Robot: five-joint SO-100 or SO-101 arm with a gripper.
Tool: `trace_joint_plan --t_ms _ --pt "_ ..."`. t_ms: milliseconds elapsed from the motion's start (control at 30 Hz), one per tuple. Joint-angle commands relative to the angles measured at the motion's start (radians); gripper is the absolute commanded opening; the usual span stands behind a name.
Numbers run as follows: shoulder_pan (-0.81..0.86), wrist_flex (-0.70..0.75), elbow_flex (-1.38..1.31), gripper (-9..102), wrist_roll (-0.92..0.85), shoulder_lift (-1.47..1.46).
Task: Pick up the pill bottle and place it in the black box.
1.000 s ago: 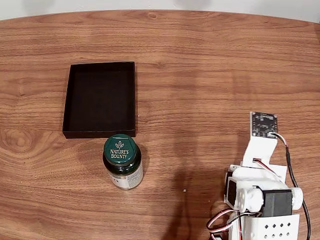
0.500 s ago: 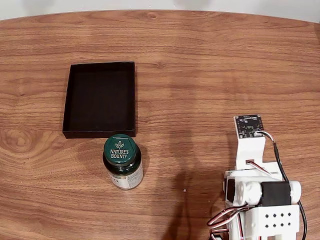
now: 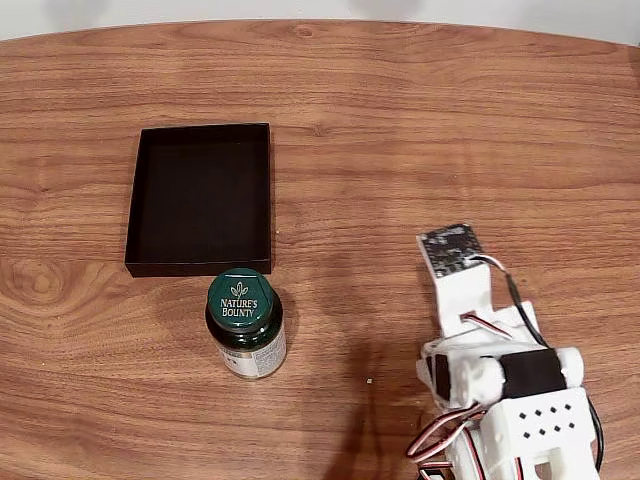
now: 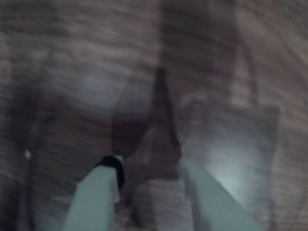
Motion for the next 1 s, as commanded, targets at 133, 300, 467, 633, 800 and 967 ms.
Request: trace_joint_plan --t_ms 133,300,467,633,800,967 --pt "-0.207 -0.114 -0.092 11 -0.029 -0.095" --pt "-0.322 -0.192 -0.132 11 -0.055 -0.163" --pt "-0.419 -0.287 -0.126 11 -0.077 -0.222" --pt "-0.492 -0.322 -0.127 11 -0.112 -0.285" --pt "-0.538 -0.351 -0.14 11 -0.138 -0.347" --pt "-0.586 -0.39 -0.14 11 -0.16 -0.38"
